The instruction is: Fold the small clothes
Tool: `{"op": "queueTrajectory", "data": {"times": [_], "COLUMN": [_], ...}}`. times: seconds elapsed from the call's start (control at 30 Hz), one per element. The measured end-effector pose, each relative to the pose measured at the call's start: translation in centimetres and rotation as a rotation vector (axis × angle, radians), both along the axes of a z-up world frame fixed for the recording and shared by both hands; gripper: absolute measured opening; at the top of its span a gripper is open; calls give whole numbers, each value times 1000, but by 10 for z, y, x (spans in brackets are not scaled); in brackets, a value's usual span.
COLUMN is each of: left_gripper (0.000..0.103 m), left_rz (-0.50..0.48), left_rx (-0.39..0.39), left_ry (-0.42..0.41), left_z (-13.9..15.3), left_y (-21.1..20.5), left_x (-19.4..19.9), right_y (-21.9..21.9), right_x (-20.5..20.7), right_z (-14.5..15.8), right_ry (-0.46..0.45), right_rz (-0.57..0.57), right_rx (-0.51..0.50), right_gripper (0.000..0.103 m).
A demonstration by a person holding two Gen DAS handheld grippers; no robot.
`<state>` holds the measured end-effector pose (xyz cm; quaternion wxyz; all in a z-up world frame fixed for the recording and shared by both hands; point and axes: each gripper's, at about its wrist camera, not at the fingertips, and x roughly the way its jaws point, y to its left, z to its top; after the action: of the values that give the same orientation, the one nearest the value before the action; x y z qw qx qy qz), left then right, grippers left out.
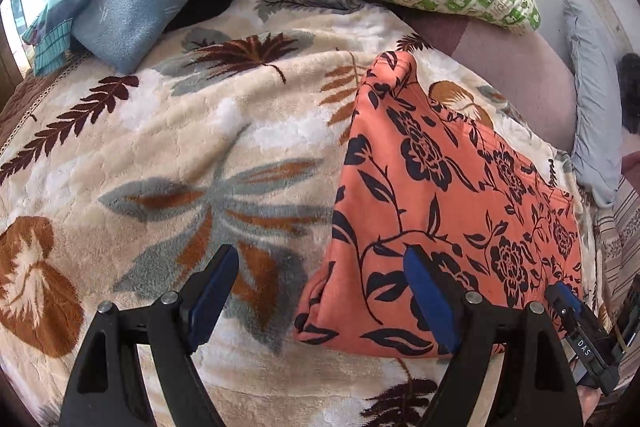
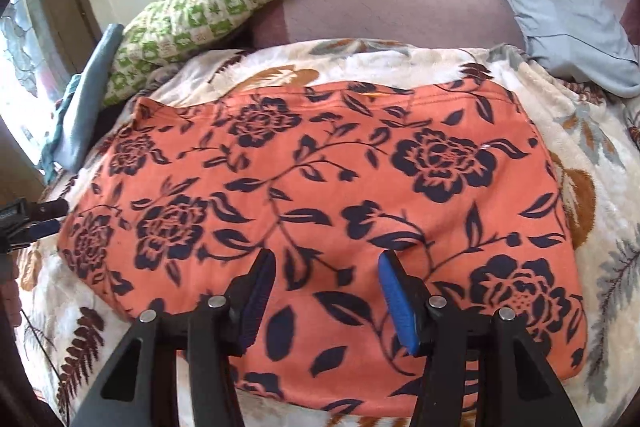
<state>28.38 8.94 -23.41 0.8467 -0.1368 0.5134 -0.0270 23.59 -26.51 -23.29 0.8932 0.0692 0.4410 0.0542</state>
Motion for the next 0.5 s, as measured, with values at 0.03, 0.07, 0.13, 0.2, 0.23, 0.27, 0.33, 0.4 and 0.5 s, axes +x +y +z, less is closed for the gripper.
{"op": "queueTrajectory", "data": {"times": [0.03, 0.07, 0.13, 0.2, 0.23, 0.27, 0.33, 0.4, 0.5], "left_gripper": [85, 85, 84, 74, 66, 61, 61, 61, 67], "left_rz": [-2, -5, -21, -21, -21, -19, -14, -13, 21], "left_rx": [1, -4, -37, -61, -80, -100, -124, -120, -112], "left_ry": [9, 21, 34, 25, 19, 18, 14, 16, 51], "left_z": [-4, -9, -17, -18, -17, -15, -12, -10, -17], "left_y": [-2, -4, -5, -4, -3, -3, -4, -9, -15], "left_x": [0, 1, 4, 5, 6, 5, 4, 4, 4], "right_y": [8, 16, 32, 41, 41, 37, 24, 13, 12], "right_x": [0, 2, 3, 1, 3, 4, 5, 5, 3], "right_z": [-1, -5, -18, -19, -19, -17, -12, -6, 5], "right_ry": [-2, 15, 64, 50, 63, 70, 52, 19, -43], "right_rz": [16, 37, 73, 109, 114, 109, 81, 51, 31], "right_rx": [-7, -24, -92, -159, -156, -131, -31, 50, 48], "right_gripper": [56, 56, 57, 60, 60, 60, 60, 60, 60]}}
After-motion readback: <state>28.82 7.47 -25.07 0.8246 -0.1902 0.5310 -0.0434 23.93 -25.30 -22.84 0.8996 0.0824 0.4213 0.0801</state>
